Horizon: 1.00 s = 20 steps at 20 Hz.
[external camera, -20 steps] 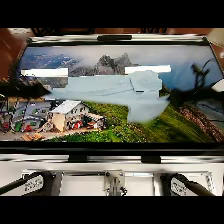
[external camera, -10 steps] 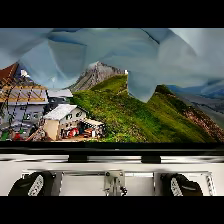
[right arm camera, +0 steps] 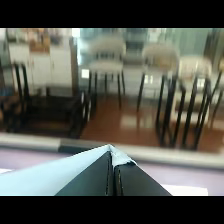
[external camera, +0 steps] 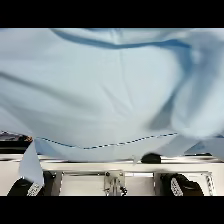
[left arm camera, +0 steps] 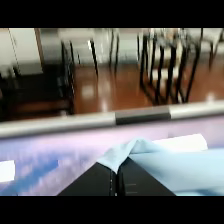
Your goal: Fold the shirts.
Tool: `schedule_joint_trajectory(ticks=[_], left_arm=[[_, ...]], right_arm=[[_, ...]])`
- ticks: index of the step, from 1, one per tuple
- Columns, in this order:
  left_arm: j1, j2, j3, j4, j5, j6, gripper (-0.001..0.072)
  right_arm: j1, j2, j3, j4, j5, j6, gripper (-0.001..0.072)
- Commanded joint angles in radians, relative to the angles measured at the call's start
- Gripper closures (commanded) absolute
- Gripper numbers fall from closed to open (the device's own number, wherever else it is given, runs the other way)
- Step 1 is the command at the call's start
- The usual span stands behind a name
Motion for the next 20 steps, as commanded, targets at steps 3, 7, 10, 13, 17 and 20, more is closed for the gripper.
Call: schedule_joint_trajectory(ticks=[3, 7, 10, 13, 17, 20], left_arm=[[-0.001, -0.242, -0.232, 0.013, -0.192, -0.004, 0.0680], [-0.019, -0.486, -0.354, 0.002, -0.072, -0.004, 0.0680], [-0.032, -0.673, -0.349, -0.046, 0.054, -0.004, 0.0679], [-0.037, -0.800, -0.349, -0.116, 0.227, -0.004, 0.0680], [-0.060, -0.883, -0.350, -0.123, 0.475, -0.003, 0.0679], [-0.078, -0.929, -0.350, -0.124, 0.561, -0.004, 0.0679]], right_arm=[[0.001, -0.360, -0.088, 0.002, 0.319, -0.001, 0.0660], [0.032, -0.670, -0.151, 0.104, 0.185, 0.005, 0.0660], [0.130, -0.845, -0.151, 0.092, -0.029, 0.003, 0.0660], [0.202, -0.959, -0.151, 0.092, -0.325, 0.003, 0.0660], [0.251, -1.057, -0.151, 0.096, -0.601, 0.007, 0.0660], [0.270, -1.116, -0.151, 0.097, -0.570, 0.008, 0.0660]])
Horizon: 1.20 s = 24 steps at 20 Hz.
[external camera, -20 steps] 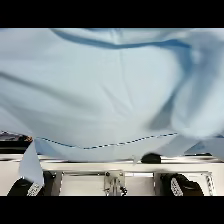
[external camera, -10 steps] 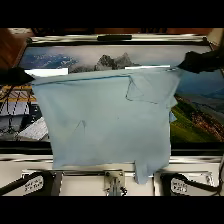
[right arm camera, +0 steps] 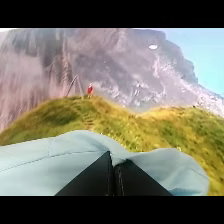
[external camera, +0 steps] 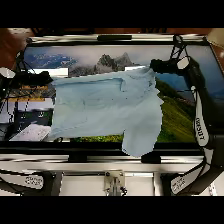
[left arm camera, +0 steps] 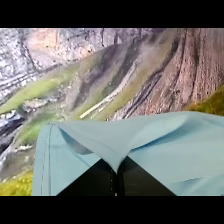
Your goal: Fold the shirts.
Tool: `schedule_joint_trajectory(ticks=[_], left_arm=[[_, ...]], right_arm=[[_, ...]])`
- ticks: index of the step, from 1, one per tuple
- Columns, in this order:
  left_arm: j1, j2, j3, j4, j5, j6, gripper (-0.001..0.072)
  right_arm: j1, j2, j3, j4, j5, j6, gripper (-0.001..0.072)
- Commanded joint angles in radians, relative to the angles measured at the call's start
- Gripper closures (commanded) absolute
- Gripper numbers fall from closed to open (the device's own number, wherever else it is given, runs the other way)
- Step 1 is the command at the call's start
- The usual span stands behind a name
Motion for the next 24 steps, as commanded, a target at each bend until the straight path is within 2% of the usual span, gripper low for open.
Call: schedule_joint_trajectory(ticks=[1, 3, 5, 10, 12, 14, 20, 24], left_arm=[[-0.021, -0.065, -0.001, -0.010, 0.128, 0.001, 0.0678], [-0.026, -0.070, 0.000, -0.009, 0.084, 0.002, 0.0679], [-0.011, -0.053, 0.000, -0.006, -0.013, 0.066, 0.0679], [0.069, -0.034, -0.001, -0.005, -0.430, 0.106, 0.0679], [0.090, -0.040, -0.008, -0.005, -0.527, 0.106, 0.0679], [0.095, -0.051, -0.008, 0.003, -0.565, 0.093, 0.0679], [0.094, -0.093, -0.008, 0.025, -0.569, 0.076, 0.0679], [0.095, -0.128, -0.008, 0.029, -0.569, 0.060, 0.0679]], right_arm=[[0.028, -0.079, 0.000, 0.002, -0.035, 0.002, 0.0660], [0.030, -0.084, 0.000, -0.018, 0.065, 0.002, 0.0660], [0.024, -0.053, 0.000, -0.095, 0.180, 0.002, 0.0660], [0.014, 0.063, 0.000, -0.263, 0.534, 0.026, 0.0660], [0.024, 0.067, -0.002, -0.263, 0.653, 0.069, 0.0660], [0.036, 0.057, -0.039, -0.263, 0.697, 0.093, 0.0660], [0.050, 0.056, -0.176, -0.265, 0.736, 0.206, 0.0660], [0.050, 0.056, -0.176, -0.298, 0.760, 0.216, 0.0660]])
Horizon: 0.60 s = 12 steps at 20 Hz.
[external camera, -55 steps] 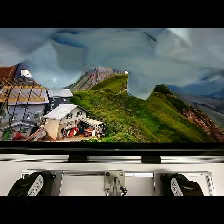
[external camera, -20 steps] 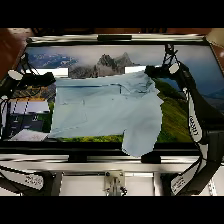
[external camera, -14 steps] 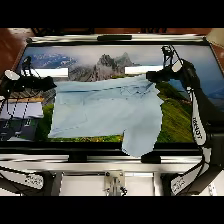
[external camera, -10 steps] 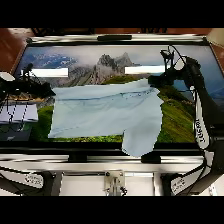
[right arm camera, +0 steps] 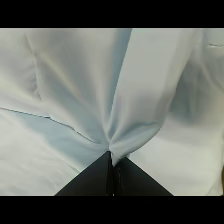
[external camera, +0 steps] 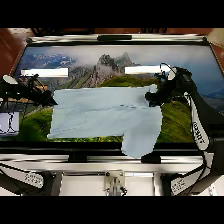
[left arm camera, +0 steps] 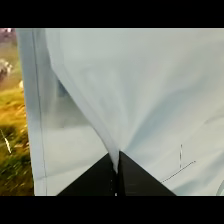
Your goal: Fold the shirts.
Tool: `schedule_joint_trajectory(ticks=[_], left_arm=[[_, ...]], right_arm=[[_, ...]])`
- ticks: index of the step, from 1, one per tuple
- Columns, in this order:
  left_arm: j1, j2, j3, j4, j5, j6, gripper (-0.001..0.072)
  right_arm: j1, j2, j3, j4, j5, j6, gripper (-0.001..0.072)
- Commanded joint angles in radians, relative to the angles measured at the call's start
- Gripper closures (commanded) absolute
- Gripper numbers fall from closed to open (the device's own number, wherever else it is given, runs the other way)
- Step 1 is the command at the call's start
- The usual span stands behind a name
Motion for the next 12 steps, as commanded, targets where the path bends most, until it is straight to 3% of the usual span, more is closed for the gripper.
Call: schedule_joint_trajectory(ticks=[1, 4, 5, 6, 7, 8, 12], left_arm=[[0.001, -0.031, 0.000, 0.004, -0.011, -0.011, 0.0679], [0.001, -0.054, 0.000, 0.003, -0.011, -0.027, 0.0679], [0.001, -0.058, 0.000, 0.002, -0.012, -0.034, 0.0654], [0.002, -0.057, 0.001, 0.002, -0.027, -0.037, 0.0494], [0.006, -0.056, 0.009, 0.003, -0.052, -0.042, 0.0258], [0.016, -0.056, 0.030, 0.002, -0.090, -0.064, 0.0132], [0.082, -0.035, 0.173, 0.003, -0.308, -0.146, 0.0133]], right_arm=[[0.002, 0.000, -0.012, -0.026, 0.032, 0.030, 0.0660], [0.002, 0.000, -0.012, -0.021, 0.023, 0.050, 0.0659], [0.001, 0.001, -0.011, -0.004, 0.021, 0.047, 0.0591], [0.001, 0.002, -0.011, 0.012, 0.026, 0.043, 0.0383], [0.001, 0.006, -0.002, 0.026, 0.049, 0.024, 0.0240], [0.000, 0.016, 0.016, 0.023, 0.081, 0.004, 0.0240], [0.000, 0.122, 0.124, -0.090, 0.188, -0.026, 0.0237]])
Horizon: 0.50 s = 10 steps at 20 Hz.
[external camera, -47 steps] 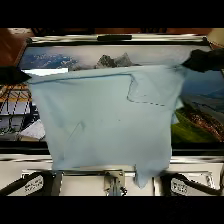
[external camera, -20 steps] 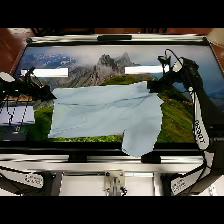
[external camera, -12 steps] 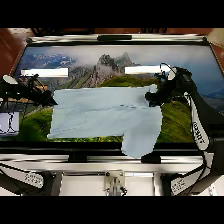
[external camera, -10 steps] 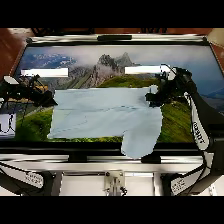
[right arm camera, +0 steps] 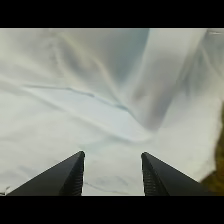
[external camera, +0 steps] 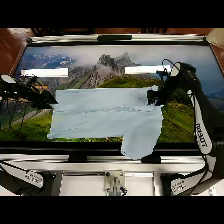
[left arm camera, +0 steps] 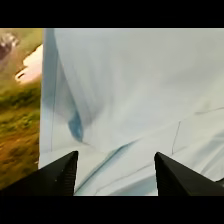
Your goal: Fold the shirts.
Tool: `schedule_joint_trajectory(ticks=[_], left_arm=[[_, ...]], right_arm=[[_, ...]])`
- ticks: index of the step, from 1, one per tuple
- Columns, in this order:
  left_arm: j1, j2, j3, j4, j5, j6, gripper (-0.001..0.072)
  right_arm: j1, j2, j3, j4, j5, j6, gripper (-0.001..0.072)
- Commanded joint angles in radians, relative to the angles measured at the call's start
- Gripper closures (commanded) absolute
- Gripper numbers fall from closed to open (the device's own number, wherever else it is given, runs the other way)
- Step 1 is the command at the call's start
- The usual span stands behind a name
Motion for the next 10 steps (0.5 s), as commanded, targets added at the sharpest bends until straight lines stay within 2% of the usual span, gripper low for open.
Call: schedule_joint_trajectory(ticks=[1, 3, 5, 8, 10], left_arm=[[0.045, 0.039, 0.083, 0.005, -0.210, -0.044, 0.0133], [0.048, 0.102, 0.037, 0.098, -0.249, -0.001, 0.0133], [0.056, 0.202, -0.144, 0.163, -0.211, 0.033, 0.0132], [0.116, 0.352, -0.507, 0.162, -0.039, 0.097, 0.0133], [0.175, 0.412, -0.673, 0.145, 0.050, 0.163, 0.0132]], right_arm=[[-0.001, 0.093, 0.071, -0.116, 0.108, -0.039, 0.0214], [-0.021, 0.154, 0.071, -0.180, 0.168, -0.041, 0.0214], [-0.058, 0.191, 0.070, -0.173, 0.226, -0.041, 0.0214], [-0.104, 0.233, 0.070, -0.173, 0.245, -0.045, 0.0214], [-0.106, 0.247, 0.071, -0.176, 0.245, -0.050, 0.0214]])
